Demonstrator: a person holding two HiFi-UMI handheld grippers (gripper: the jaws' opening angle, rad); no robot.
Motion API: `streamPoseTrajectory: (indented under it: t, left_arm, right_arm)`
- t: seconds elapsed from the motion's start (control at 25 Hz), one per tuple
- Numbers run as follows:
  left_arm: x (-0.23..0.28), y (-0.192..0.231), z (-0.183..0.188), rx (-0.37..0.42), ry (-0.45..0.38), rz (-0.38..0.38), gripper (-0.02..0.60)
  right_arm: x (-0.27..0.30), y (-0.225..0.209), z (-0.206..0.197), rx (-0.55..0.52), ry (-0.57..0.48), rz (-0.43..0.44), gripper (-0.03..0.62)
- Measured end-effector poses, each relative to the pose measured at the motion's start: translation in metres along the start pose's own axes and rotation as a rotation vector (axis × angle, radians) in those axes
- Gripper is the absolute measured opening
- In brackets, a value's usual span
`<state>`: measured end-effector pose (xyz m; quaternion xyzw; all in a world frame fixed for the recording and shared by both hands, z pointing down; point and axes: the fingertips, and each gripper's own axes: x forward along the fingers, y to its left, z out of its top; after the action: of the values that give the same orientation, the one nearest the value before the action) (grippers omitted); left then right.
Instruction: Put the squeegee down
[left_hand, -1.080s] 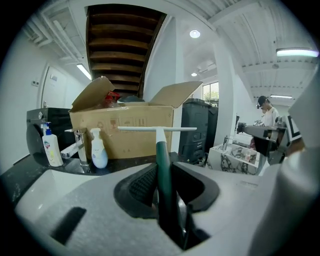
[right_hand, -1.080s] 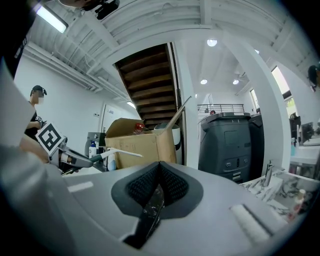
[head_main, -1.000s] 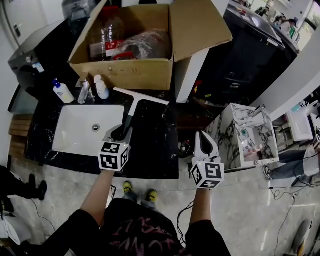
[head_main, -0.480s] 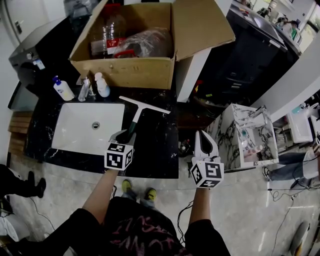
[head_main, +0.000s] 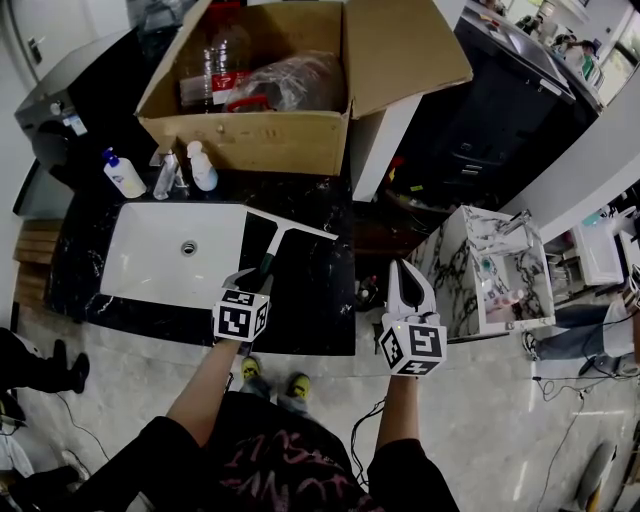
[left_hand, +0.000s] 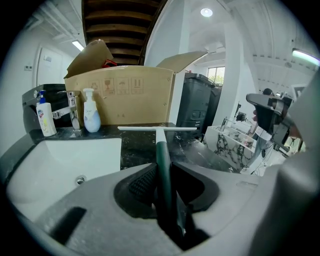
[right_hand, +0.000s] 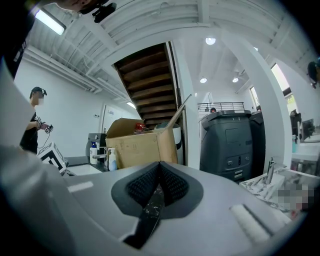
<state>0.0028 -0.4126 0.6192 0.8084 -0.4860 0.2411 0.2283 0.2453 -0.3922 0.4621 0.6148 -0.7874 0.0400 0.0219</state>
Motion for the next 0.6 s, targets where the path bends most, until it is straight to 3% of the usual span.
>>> streamPoseTrajectory:
  t: [0.6]
  left_arm:
    - [0.013,-0.005,-0.025,-0.021,0.064,-0.013,0.098]
  right_arm:
    - [-0.004,-0.007,-0.007,0.004,0.014,-0.012,0.008]
